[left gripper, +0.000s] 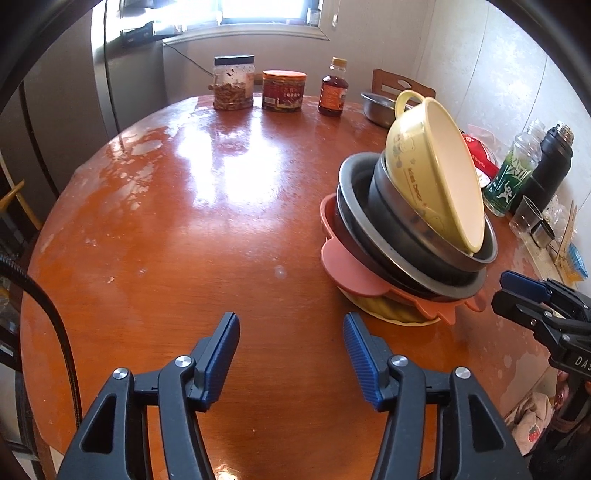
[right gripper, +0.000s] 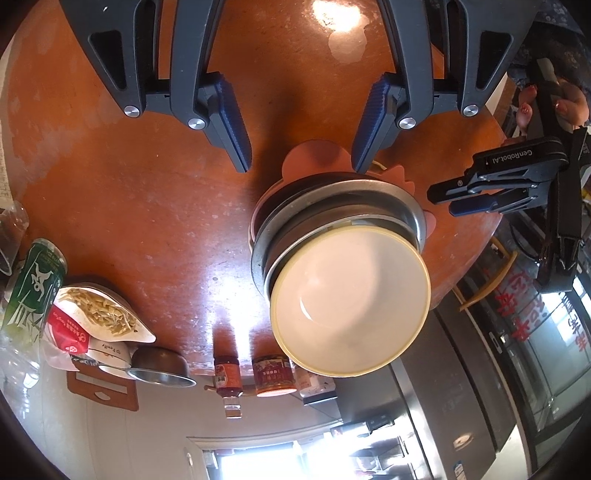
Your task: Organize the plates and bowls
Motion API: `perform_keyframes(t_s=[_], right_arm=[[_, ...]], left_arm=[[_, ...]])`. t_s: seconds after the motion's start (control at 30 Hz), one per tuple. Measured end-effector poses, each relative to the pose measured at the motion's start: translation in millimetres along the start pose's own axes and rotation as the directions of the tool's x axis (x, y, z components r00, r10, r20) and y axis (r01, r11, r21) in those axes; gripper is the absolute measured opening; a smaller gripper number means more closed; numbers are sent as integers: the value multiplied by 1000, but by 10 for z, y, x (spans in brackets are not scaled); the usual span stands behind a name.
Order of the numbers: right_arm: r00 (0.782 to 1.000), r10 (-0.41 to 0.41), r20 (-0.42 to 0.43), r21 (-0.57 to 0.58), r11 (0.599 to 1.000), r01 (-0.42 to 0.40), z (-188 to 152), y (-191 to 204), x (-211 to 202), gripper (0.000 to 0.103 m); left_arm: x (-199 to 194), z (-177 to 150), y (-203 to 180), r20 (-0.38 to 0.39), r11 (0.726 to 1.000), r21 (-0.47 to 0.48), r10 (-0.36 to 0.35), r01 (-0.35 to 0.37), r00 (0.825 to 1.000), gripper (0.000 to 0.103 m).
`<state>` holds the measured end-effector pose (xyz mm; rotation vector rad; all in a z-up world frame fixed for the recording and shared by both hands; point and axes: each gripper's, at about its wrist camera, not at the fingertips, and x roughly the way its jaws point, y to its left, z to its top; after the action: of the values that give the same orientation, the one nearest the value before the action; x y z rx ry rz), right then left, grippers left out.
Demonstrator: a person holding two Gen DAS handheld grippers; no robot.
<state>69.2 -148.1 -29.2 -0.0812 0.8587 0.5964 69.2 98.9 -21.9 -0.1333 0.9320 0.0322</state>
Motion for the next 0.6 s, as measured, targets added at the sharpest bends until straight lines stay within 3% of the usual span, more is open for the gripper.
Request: perform_keyframes(t_s=[0.07, 0.13, 0.17, 0.6], right_arm=[[1000, -8, 19, -1, 1000, 8, -23, 23, -44, 59], [999, -23, 30, -3, 1000, 23, -54, 50, -75, 74], [999, -34, 33, -7, 999, 34, -77, 65, -88, 76], [993, -95, 71, -24, 995, 97, -429, 231, -268, 78]], left_arm=[[-20, -18, -10, 5, 1000, -5, 2, -2, 1000, 60], [-39, -42, -24, 10, 1000, -4, 15, -15, 1000, 62], [-41, -55, -38, 11, 1000, -2, 22, -22, 1000, 62], [-232, -355, -207, 29, 999, -21, 50, -50, 998, 77]])
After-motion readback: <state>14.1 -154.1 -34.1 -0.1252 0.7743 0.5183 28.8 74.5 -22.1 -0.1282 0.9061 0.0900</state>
